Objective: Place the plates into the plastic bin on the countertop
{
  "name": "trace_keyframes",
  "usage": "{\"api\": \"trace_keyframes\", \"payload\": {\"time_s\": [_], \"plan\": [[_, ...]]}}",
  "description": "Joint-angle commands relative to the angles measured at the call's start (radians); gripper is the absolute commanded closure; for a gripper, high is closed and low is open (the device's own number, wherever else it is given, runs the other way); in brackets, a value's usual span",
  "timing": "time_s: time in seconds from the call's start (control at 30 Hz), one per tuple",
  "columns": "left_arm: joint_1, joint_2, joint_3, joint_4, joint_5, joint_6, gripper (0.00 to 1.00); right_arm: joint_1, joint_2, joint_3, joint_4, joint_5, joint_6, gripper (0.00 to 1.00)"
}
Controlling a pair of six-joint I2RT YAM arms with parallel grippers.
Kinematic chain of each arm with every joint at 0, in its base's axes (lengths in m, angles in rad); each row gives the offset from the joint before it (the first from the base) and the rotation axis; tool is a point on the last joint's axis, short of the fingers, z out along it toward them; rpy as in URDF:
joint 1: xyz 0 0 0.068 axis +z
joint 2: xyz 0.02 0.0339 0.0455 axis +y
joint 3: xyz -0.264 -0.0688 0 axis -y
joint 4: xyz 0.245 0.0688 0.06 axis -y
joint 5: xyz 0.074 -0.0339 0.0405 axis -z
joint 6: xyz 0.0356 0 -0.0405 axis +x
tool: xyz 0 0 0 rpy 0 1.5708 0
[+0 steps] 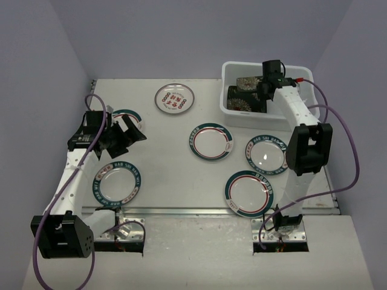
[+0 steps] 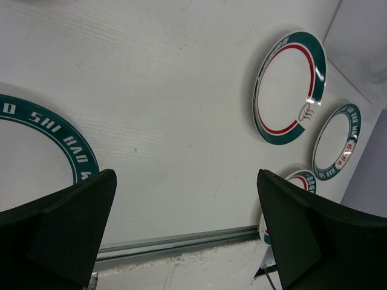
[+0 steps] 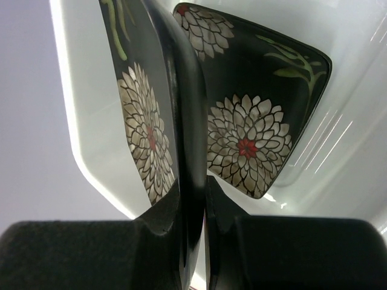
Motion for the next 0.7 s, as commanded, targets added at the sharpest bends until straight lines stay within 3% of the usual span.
{"api": "trace_keyframes", "payload": {"time_s": [0.0,0.2,0.47,0.53,0.63,0.67], "plan": [[0.006,0.030,0.052,0.047,-0.007,0.014,0.00,0.008,0.023,0.064,0.134,0.007,0.095,1.00],[0.006,0.044,0.057,0.044,-0.021,0.032,0.00,0.006,0.080,0.054,0.247,-0.049,0.087,1.00],[0.006,0.049,0.067,0.040,-0.033,0.048,0.00,0.003,0.126,0.050,0.219,-0.109,0.109,0.91],[0.005,0.048,0.070,0.035,-0.035,0.052,0.00,0.003,0.129,0.064,0.178,-0.089,0.099,0.72],[0.006,0.048,0.069,0.032,-0.037,0.058,0.00,0.003,0.134,0.079,0.141,-0.085,0.079,0.18],[0.006,0.048,0.066,0.032,-0.038,0.059,0.00,0.003,0.133,0.081,0.131,-0.088,0.075,0.10]]}}
